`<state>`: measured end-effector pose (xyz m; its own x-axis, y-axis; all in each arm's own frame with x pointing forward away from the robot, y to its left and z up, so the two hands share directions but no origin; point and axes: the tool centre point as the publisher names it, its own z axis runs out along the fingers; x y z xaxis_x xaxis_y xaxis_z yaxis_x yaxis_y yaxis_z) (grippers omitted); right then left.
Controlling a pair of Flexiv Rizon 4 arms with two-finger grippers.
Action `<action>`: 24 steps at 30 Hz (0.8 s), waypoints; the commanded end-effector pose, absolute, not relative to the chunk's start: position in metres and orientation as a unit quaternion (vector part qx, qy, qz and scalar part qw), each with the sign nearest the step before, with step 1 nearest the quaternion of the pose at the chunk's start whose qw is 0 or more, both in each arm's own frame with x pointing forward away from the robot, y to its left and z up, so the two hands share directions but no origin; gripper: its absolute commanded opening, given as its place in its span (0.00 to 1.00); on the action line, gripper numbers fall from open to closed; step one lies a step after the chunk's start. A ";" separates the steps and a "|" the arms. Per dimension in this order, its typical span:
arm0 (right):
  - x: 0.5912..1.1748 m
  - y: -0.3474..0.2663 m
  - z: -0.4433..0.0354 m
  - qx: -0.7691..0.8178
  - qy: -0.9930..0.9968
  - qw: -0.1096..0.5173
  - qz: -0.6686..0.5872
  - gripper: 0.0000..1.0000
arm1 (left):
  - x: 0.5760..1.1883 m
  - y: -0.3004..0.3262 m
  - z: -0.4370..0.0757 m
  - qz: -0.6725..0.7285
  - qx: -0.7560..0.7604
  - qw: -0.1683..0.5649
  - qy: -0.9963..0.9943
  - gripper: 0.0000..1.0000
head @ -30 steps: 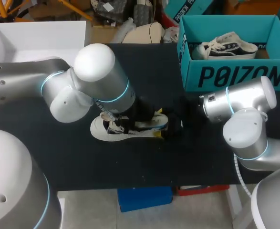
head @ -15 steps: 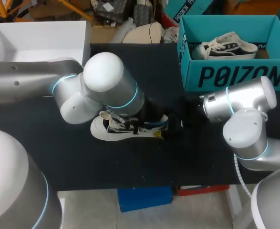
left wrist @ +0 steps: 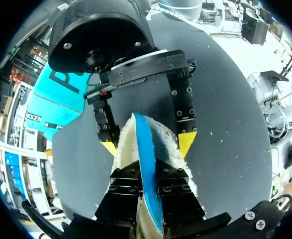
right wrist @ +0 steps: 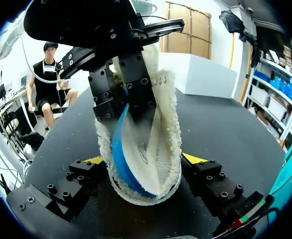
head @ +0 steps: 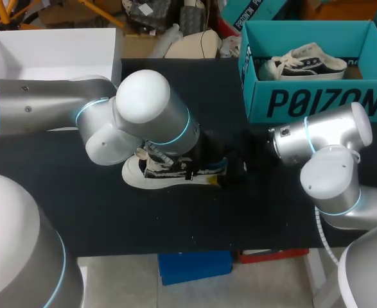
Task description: Take the shoe out of the shoebox, open the shoe tongue, remove and reinsert the insole, then place the shoe into the shoebox
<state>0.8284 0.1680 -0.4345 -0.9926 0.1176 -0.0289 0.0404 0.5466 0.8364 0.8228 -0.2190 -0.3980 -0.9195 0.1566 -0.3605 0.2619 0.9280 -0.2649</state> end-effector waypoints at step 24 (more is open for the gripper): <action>0.830 0.169 -0.435 0.045 0.879 0.040 0.473 0.00 | 0.710 -0.231 -0.161 -0.550 0.167 -0.002 0.818 0.00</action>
